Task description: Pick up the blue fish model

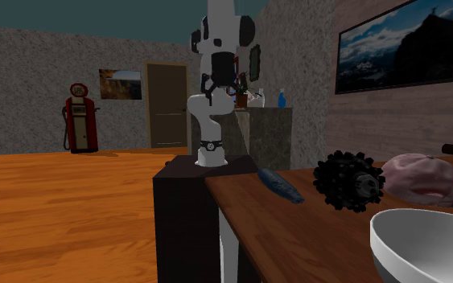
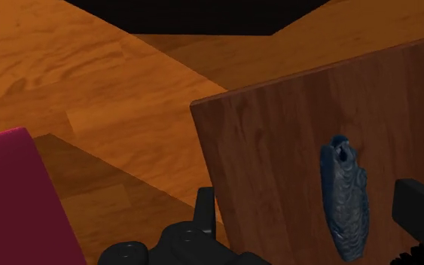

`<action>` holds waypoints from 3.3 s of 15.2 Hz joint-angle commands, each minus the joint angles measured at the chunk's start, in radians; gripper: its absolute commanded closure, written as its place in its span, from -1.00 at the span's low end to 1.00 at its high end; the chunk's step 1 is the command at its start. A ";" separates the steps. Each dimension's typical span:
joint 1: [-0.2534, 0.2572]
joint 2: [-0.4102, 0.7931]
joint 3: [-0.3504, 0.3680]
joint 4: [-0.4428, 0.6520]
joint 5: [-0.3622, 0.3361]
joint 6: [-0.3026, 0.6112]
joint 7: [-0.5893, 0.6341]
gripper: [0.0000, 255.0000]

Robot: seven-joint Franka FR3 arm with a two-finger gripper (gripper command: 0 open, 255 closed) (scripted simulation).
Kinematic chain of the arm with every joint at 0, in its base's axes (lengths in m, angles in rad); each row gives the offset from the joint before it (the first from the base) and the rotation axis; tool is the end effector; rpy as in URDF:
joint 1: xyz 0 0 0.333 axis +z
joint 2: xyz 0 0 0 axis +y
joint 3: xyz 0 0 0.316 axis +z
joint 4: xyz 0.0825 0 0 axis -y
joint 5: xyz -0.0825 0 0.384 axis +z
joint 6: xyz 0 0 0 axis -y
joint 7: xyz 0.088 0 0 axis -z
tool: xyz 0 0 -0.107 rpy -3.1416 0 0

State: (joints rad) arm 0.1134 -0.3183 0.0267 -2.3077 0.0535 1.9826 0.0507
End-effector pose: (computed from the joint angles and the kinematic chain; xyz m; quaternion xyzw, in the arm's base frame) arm 0.4462 0.0669 0.4706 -0.9992 -0.0332 0.0053 0.0199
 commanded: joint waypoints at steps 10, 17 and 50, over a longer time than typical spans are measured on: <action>0.064 0.400 0.058 0.188 0.021 0.137 -0.043 -1.00; 0.105 0.654 0.094 0.360 0.009 0.171 -0.060 -1.00; 0.118 0.701 0.104 0.429 0.005 0.136 -0.062 1.00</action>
State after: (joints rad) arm 0.2322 0.3944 0.1306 -1.8798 0.0576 2.1304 -0.0106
